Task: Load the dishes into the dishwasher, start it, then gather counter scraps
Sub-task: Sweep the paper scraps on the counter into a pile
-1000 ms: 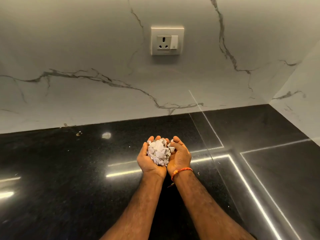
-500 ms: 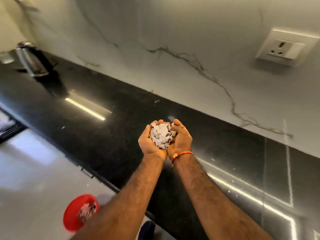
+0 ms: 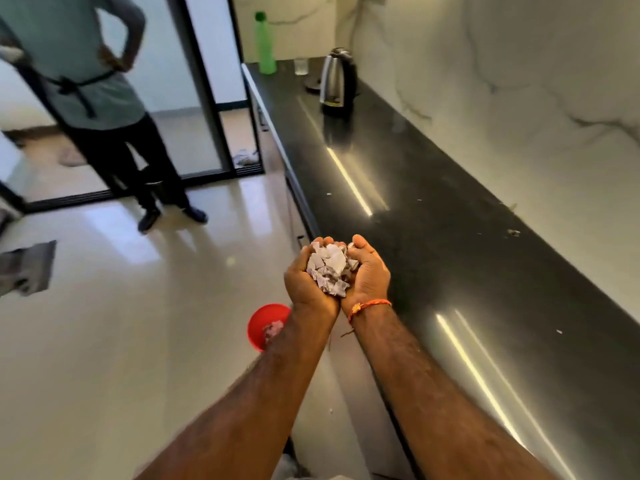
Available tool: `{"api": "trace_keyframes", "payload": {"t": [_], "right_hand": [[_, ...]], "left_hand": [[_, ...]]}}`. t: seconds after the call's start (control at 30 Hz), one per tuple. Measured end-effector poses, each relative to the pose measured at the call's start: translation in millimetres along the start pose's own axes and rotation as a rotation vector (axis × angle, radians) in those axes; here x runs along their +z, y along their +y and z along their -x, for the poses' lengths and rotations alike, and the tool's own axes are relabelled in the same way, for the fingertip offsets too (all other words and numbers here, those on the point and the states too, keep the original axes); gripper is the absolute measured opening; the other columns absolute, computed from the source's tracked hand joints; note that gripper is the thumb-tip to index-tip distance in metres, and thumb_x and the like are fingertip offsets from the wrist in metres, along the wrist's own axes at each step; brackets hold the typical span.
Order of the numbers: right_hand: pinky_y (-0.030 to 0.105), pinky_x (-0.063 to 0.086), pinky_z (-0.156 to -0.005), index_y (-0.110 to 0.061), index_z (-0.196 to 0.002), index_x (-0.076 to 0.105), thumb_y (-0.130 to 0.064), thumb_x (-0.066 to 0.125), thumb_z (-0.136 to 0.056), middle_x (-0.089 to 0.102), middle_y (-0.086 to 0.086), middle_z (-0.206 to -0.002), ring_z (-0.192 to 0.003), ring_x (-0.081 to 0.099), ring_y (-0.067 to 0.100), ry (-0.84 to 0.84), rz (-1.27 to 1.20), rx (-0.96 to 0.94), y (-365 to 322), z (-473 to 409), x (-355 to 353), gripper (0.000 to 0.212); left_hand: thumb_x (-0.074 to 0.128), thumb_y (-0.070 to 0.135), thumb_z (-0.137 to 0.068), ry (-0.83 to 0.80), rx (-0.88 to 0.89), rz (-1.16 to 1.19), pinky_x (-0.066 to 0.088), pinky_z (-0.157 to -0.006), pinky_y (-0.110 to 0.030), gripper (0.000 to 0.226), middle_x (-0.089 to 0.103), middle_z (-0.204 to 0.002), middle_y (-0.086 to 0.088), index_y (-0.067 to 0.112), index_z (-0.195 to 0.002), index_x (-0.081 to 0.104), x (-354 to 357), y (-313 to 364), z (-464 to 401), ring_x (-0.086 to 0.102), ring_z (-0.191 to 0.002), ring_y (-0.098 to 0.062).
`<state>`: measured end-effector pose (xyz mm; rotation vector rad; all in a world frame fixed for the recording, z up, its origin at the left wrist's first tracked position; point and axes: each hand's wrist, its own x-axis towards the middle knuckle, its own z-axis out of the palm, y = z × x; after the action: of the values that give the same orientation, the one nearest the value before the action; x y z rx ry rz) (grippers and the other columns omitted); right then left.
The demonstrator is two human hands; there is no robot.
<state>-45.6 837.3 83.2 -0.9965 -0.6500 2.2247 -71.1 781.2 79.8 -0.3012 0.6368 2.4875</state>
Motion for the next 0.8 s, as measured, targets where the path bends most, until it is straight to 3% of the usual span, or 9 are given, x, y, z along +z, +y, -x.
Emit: {"api": "trace_keyframes", "payload": {"t": [0.17,0.37,0.53,0.63,0.8], "right_hand": [[0.052,0.06,-0.084,-0.008,-0.106,0.071,0.006,0.058,-0.086,0.075,0.016,-0.088,-0.085,0.072,0.035,-0.092,0.099,0.119,57,1,41,0.028],[0.057,0.056,-0.09,-0.01,-0.107,0.071,0.003,0.061,-0.083,0.071,0.025,-0.111,-0.1,0.07,0.043,-0.089,0.156,0.24,131,-22,75,0.03],[0.057,0.057,-0.088,-0.008,-0.104,0.071,0.005,0.059,-0.083,0.07,0.027,-0.109,-0.097,0.071,0.044,-0.032,0.164,0.277,178,-54,104,0.027],[0.063,0.053,-0.092,-0.009,-0.095,0.073,0.006,0.059,-0.08,0.069,0.03,-0.104,-0.1,0.068,0.048,0.038,0.123,0.302,211,-91,108,0.025],[0.062,0.048,-0.1,-0.01,-0.082,0.072,0.001,0.059,-0.062,0.06,0.024,-0.099,-0.095,0.063,0.043,0.083,0.117,0.402,278,-156,84,0.026]], "left_hand": [[0.047,0.022,-0.095,0.065,0.1,0.003,0.056,-0.081,-0.039,0.033,0.07,-0.082,-0.009,0.009,-0.08,0.073,-35,56,-19,0.068,-0.079,-0.027],[0.051,0.018,-0.096,0.185,0.111,0.059,0.052,-0.091,-0.041,0.02,0.067,-0.09,-0.009,0.007,-0.095,0.068,-80,110,-57,0.064,-0.086,-0.027],[0.057,0.019,-0.085,0.257,0.063,0.061,0.051,-0.092,-0.041,0.019,0.066,-0.094,-0.011,0.006,-0.095,0.068,-114,141,-108,0.064,-0.089,-0.028],[0.054,0.019,-0.091,0.332,0.016,0.07,0.051,-0.092,-0.041,0.02,0.068,-0.093,-0.012,0.005,-0.093,0.069,-137,145,-145,0.064,-0.089,-0.028],[0.048,0.019,-0.095,0.423,-0.04,0.073,0.059,-0.072,-0.035,0.026,0.069,-0.085,-0.01,0.006,-0.085,0.069,-200,132,-202,0.07,-0.076,-0.026]]}}
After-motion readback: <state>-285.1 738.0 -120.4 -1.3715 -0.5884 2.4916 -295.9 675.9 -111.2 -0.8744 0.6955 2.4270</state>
